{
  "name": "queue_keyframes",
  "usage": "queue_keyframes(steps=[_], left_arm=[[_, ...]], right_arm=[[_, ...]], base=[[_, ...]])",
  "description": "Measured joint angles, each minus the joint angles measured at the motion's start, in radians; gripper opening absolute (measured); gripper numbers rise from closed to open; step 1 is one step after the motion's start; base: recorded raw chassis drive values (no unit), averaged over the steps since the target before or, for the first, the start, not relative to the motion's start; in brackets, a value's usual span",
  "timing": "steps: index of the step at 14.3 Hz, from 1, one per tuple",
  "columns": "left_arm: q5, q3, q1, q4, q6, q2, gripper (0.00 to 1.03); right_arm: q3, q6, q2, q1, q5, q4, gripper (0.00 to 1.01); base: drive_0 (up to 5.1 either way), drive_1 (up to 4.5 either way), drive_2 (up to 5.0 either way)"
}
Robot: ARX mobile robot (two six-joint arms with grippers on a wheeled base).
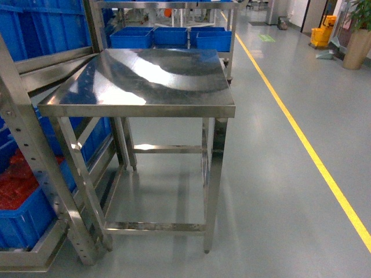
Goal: Sort blue parts and orange caps into right shelf containers
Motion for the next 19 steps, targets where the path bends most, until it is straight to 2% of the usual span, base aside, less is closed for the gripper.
queue_keyframes(steps=[19], left_arm=[[0.001, 0.000, 0.000, 0.000, 0.000, 0.000, 0.41]], right_arm=[[0.000, 0.000, 0.000, 0.000, 0.002, -0.008, 0.42]], base=[[-4.9, 2.54, 2.5]])
